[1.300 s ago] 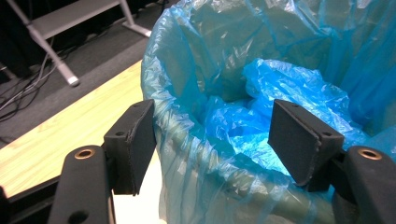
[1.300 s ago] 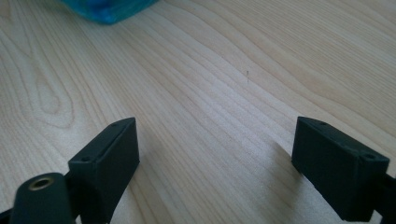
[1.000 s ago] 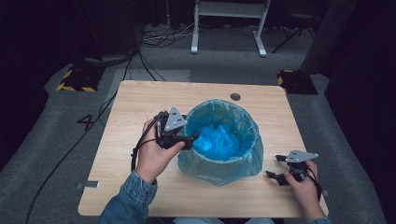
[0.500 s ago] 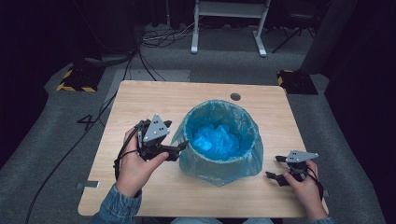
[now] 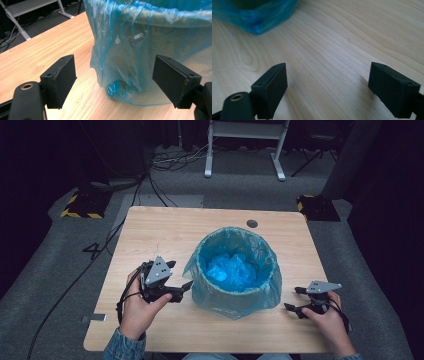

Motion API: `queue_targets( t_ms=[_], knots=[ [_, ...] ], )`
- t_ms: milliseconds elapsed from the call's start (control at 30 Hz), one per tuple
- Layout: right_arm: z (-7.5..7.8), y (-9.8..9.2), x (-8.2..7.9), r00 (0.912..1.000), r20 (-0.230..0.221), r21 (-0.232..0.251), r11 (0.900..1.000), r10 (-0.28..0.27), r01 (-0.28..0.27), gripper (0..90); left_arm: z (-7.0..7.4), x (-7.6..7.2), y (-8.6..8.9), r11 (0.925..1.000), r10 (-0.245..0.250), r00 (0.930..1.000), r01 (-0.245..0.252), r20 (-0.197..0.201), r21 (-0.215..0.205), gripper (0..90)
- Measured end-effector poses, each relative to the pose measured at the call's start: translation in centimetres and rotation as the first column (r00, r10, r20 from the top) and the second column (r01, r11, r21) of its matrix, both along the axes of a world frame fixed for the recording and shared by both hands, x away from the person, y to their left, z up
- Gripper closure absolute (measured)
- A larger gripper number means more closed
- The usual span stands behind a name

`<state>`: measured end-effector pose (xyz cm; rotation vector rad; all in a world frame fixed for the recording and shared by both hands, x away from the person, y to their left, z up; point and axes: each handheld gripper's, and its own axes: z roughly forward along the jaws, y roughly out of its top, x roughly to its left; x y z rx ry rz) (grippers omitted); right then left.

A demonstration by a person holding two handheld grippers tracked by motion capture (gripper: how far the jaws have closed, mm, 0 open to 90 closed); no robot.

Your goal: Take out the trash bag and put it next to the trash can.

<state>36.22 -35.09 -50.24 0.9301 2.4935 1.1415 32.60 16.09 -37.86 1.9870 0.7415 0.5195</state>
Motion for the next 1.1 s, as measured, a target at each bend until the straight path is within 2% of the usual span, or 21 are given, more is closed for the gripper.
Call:
queue_targets(
  t_ms=[100, 167, 200, 233, 267, 367, 400, 500, 533, 567, 600, 633, 667, 700, 733, 767, 800, 867, 1100],
  knots=[
    [0.5, 0.4, -0.3, 0.9998, 0.003, 0.023, 1.0, 0.018, -0.018, 15.8, -0.6, 0.3, -0.1, 0.9999, 0.003, 1.0, -0.003, -0.007, -0.01, 18.8],
    [1.2, 0.8, -0.7, 0.9992, 0.021, 0.034, 0.999, 0.033, -0.033, 18.8, -0.9, 0.5, -0.3, 0.9999, -0.004, 0.9999, 0.004, -0.013, -0.015, 18.8],
    [1.9, 1.3, -0.9, 0.9982, 0.035, 0.065, 0.997, 0.049, -0.051, 22.8, -1.1, 0.6, -0.3, 0.9998, -0.006, 0.9999, 0.006, -0.013, -0.017, 18.9],
    [1.9, 1.3, -0.9, 0.9982, 0.035, 0.065, 0.997, 0.049, -0.051, 22.8, -1.2, 0.7, -0.4, 0.9998, -0.01, 0.9999, 0.01, -0.012, -0.015, 18.9],
    [2.6, 1.8, -1.1, 0.9956, 0.048, 0.117, 0.99, 0.08, -0.085, 22.8, -1.5, 0.8, -0.5, 0.9995, -0.016, 0.9998, 0.016, -0.014, -0.025, 19.4],
    [3.3, 2.5, -1.2, 0.9922, 0.056, 0.126, 0.985, 0.112, -0.118, 22.6, -1.7, 1.0, -0.6, 0.9991, -0.022, 0.9996, 0.022, -0.018, -0.036, 20.4],
    [3.9, 3.2, -1.5, 0.9878, 0.07, 0.116, 0.982, 0.139, -0.146, 22.4, -1.8, 1.2, -0.8, 0.9991, -0.028, 0.9995, 0.028, -0.014, -0.033, 21.1],
    [4.6, 3.9, -1.9, 0.9829, 0.086, 0.118, 0.978, 0.163, -0.172, 24.0, -1.9, 1.4, -0.9, 0.9988, -0.034, 0.9994, 0.034, -0.01, -0.037, 23.6],
    [5.4, 4.4, -2.1, 0.9779, 0.108, 0.118, 0.974, 0.179, -0.191, 29.9, -1.9, 1.7, -1.0, 0.9984, -0.04, 0.9991, 0.04, -0.011, -0.039, 34.7],
    [5.4, 4.4, -2.1, 0.9779, 0.108, 0.118, 0.974, 0.179, -0.191, 29.9, -1.9, 1.7, -1.0, 0.9984, -0.04, 0.9991, 0.04, -0.011, -0.039, 42.5],
    [6.0, 4.8, -2.3, 0.9728, 0.12, 0.124, 0.969, 0.198, -0.212, 42.1, -2.0, 1.9, -1.0, 0.9986, -0.038, 0.9987, 0.036, -0.035, -0.038, 50.4],
    [6.0, 4.8, -2.3, 0.9728, 0.12, 0.124, 0.969, 0.198, -0.212, 42.1, -2.0, 1.9, -1.0, 0.9986, -0.038, 0.9987, 0.036, -0.035, -0.038, 56.0],
    [6.6, 4.9, -2.5, 0.9678, 0.131, 0.116, 0.966, 0.215, -0.231, 64.3, -2.0, 2.0, -1.0, 0.9986, -0.038, 0.9982, 0.037, -0.045, -0.037, 65.3],
    [6.6, 4.9, -2.5, 0.9678, 0.131, 0.116, 0.966, 0.215, -0.231, 64.3, -2.0, 2.0, -1.0, 0.9986, -0.038, 0.9982, 0.037, -0.045, -0.037, 73.3],
    [7.2, 5.0, -2.8, 0.9658, 0.145, 0.118, 0.966, 0.215, -0.232, 77.1, -1.9, 2.0, -0.9, 0.998, -0.053, 0.9976, 0.051, -0.046, -0.036, 79.4],
    [7.2, 5.0, -2.8, 0.9658, 0.145, 0.118, 0.966, 0.215, -0.232, 77.1, -1.9, 2.0, -0.9, 0.998, -0.053, 0.9976, 0.051, -0.046, -0.036, 84.2],
    [7.7, 5.1, -3.2, 0.9632, 0.156, 0.12, 0.964, 0.219, -0.238, 85.6, -1.8, 1.9, -1.0, 0.9967, -0.072, 0.996, 0.07, -0.052, -0.04, 86.8],
    [8.2, 5.2, -3.5, 0.9619, 0.17, 0.116, 0.965, 0.214, -0.235, 88.7, -1.7, 1.8, -1.0, 0.9958, -0.083, 0.9948, 0.081, -0.058, -0.043, 89.2],
    [9.6, 5.1, -3.9, 0.9593, 0.199, 0.106, 0.969, 0.201, -0.225, 89.8, -0.7, 1.0, -0.7, 0.994, -0.1, 0.9941, 0.098, -0.042, -0.047, 90.0]
  ],
)
